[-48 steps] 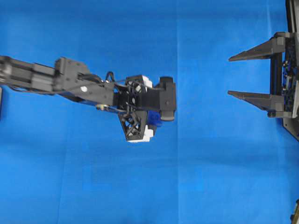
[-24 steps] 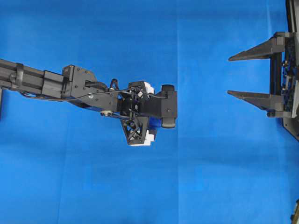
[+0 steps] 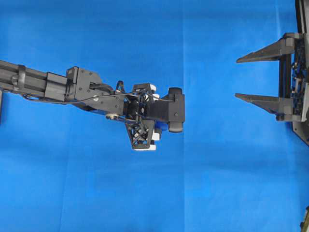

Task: Handover the blue block to the right arm after grasping it with the left arm, then place it in the designated position.
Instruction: 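Lower the left gripper and close it on the blue cube, then lift the cube with the left gripper and rotate it upright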

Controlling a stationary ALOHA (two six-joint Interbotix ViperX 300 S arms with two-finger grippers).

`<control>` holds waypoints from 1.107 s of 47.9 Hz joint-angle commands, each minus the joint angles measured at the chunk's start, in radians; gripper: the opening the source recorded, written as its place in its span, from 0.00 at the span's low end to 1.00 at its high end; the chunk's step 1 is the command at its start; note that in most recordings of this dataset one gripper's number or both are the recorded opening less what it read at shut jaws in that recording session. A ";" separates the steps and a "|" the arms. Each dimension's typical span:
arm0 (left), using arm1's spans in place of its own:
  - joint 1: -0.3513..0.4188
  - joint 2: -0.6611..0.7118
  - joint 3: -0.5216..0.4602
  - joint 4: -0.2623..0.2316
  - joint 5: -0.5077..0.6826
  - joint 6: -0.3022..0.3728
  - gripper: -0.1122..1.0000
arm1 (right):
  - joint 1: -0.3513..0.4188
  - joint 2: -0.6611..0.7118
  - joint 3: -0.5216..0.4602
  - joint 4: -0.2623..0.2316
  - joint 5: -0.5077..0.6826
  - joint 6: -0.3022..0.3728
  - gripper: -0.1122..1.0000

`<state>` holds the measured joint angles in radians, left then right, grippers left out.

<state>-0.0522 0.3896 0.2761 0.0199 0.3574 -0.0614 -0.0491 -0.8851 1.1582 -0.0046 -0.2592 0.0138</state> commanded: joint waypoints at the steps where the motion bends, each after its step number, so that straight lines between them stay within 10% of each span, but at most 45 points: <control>1: -0.005 -0.017 -0.015 -0.003 -0.002 0.002 0.51 | -0.002 0.008 -0.018 0.000 -0.008 0.000 0.97; 53: 0.031 -0.367 -0.089 0.011 0.244 0.020 0.51 | 0.000 0.009 -0.021 -0.002 -0.009 0.000 0.97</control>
<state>-0.0276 0.0675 0.2255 0.0276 0.5798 -0.0399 -0.0491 -0.8820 1.1597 -0.0046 -0.2592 0.0138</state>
